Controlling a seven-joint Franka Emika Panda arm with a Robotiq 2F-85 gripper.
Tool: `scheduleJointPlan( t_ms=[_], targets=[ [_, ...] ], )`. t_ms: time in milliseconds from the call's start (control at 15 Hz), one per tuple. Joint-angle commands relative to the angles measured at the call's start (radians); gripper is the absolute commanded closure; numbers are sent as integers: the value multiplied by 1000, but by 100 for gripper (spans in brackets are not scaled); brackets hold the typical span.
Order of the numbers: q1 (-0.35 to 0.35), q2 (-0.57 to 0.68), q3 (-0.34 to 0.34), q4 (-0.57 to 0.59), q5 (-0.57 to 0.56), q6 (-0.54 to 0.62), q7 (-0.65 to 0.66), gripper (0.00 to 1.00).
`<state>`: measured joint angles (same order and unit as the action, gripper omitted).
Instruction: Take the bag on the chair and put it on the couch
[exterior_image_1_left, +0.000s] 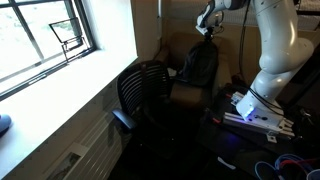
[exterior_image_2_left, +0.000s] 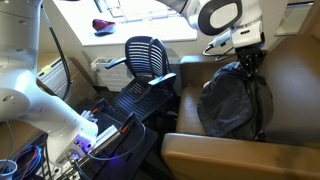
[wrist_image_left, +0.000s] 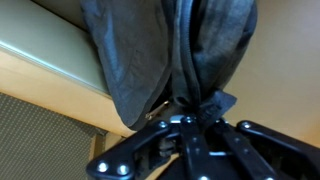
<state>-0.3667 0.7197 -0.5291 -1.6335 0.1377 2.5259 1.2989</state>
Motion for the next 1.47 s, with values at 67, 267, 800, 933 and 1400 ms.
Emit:
scheduleJointPlan(
  t_ms=[67,267,800,933,1400],
  targets=[
    [15,17,-8,-4,-47,56,57,93],
    [13,22,-4,-1,-46,55,57,93],
    [46,36,-131,23,-49,280,147,71],
    [44,35,-139,30,-48,282,147,89],
    [58,36,-165,16,-25,443,198,38]
  ],
)
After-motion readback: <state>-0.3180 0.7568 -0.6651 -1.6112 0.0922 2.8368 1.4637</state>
